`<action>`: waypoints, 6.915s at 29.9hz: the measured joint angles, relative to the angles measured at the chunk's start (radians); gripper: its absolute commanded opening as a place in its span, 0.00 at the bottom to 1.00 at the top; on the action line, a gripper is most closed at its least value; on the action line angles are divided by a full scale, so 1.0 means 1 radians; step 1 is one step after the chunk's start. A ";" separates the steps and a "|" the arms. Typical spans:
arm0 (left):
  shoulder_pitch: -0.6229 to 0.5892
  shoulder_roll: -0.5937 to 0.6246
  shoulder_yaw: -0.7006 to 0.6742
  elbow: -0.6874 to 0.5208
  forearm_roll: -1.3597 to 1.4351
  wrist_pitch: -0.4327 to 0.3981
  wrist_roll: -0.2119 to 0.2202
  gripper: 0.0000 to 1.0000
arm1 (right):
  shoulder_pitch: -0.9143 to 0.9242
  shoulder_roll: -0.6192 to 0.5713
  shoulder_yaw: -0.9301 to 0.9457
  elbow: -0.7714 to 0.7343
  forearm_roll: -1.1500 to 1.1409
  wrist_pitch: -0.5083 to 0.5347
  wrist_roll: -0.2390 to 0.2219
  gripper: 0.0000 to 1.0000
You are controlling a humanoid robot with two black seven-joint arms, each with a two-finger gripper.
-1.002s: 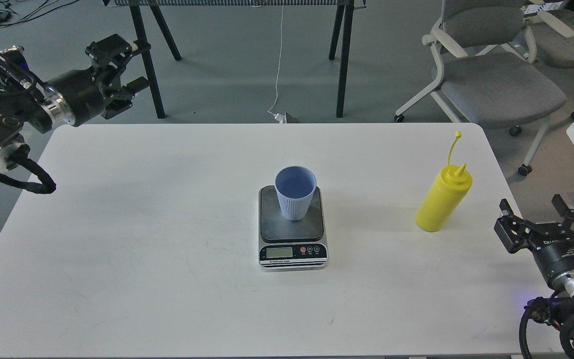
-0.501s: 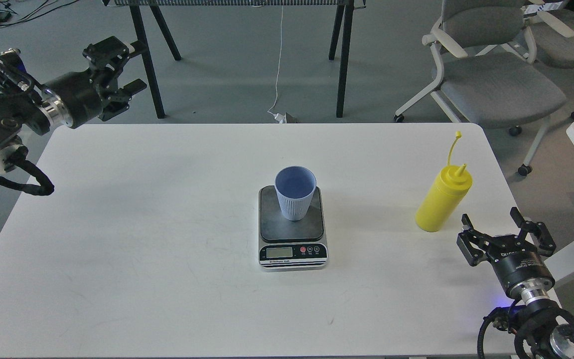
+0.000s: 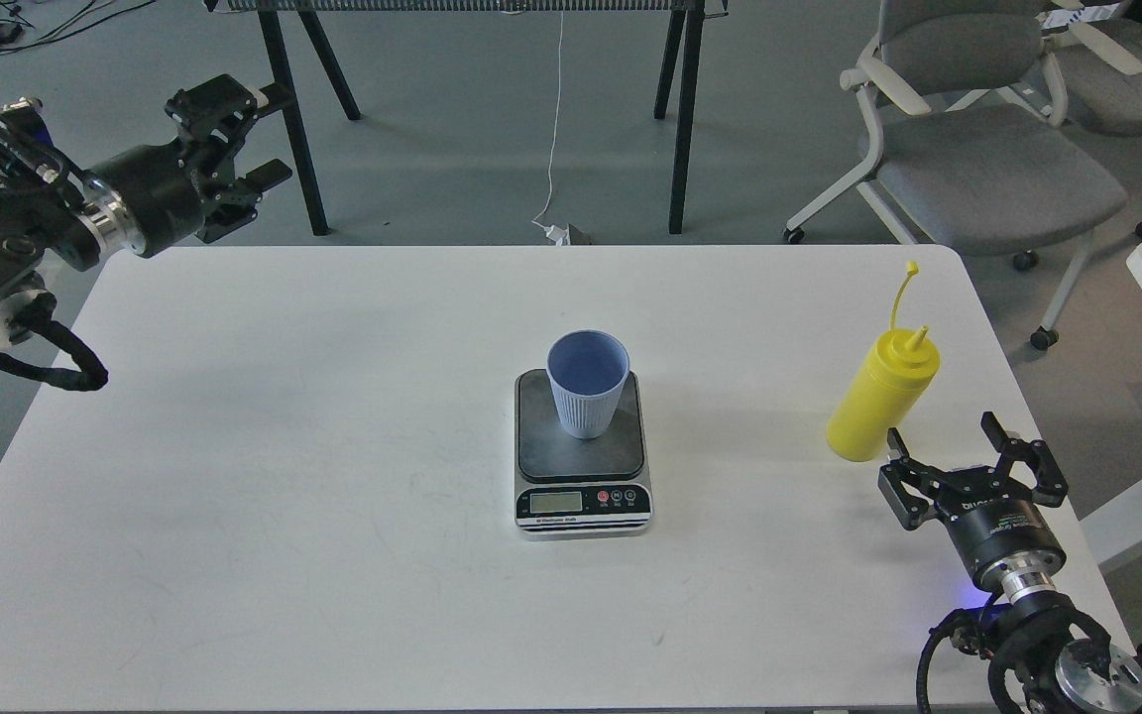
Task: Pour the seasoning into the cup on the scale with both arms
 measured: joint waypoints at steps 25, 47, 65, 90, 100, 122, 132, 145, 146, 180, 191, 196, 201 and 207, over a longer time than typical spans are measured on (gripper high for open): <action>0.014 -0.011 0.000 0.000 -0.001 0.000 0.000 0.93 | 0.106 0.063 -0.060 -0.095 -0.019 0.000 0.000 0.99; 0.033 -0.012 -0.001 0.000 -0.001 0.000 0.000 0.93 | 0.237 0.128 -0.081 -0.269 -0.034 0.000 -0.001 0.99; 0.054 -0.015 -0.002 0.017 -0.001 0.000 0.000 0.93 | 0.276 0.151 -0.111 -0.312 -0.045 0.000 0.004 0.44; 0.070 -0.013 -0.002 0.017 -0.001 0.000 0.000 0.93 | 0.327 0.012 -0.070 -0.103 -0.094 0.000 0.016 0.01; 0.070 -0.017 -0.003 0.017 -0.001 0.000 0.000 0.93 | 0.650 -0.169 -0.302 0.024 -0.455 -0.087 0.014 0.01; 0.071 -0.018 -0.012 0.017 -0.004 0.000 0.000 0.93 | 1.209 0.098 -0.972 -0.266 -1.004 -0.321 0.017 0.01; 0.071 -0.018 -0.013 0.017 -0.004 0.000 0.000 0.93 | 1.205 0.223 -0.985 -0.385 -1.174 -0.318 0.017 0.01; 0.071 -0.021 -0.011 0.017 -0.004 0.000 0.000 0.93 | 1.220 0.325 -1.073 -0.462 -1.226 -0.319 0.016 0.01; 0.071 -0.021 -0.011 0.017 -0.004 0.000 0.000 0.93 | 1.220 0.330 -1.077 -0.469 -1.232 -0.319 0.016 0.01; 0.076 -0.018 -0.009 0.018 -0.003 0.000 0.000 0.93 | 1.223 0.097 -0.518 -0.432 -0.858 -0.128 -0.087 0.02; 0.076 -0.020 -0.007 0.018 -0.002 0.000 0.000 0.95 | 0.902 -0.263 -0.228 -0.256 0.012 -0.005 -0.224 0.02; 0.076 -0.028 -0.005 0.018 -0.002 0.000 0.000 0.95 | 0.653 -0.342 -0.150 -0.162 0.191 0.000 -0.235 0.02; 0.076 -0.030 -0.002 0.018 -0.002 0.000 0.000 0.95 | 0.459 -0.330 -0.123 -0.114 0.230 0.000 -0.238 0.02; 0.076 -0.027 -0.001 0.019 -0.002 0.000 0.000 0.95 | 0.339 -0.243 -0.125 -0.109 0.221 0.000 -0.235 0.02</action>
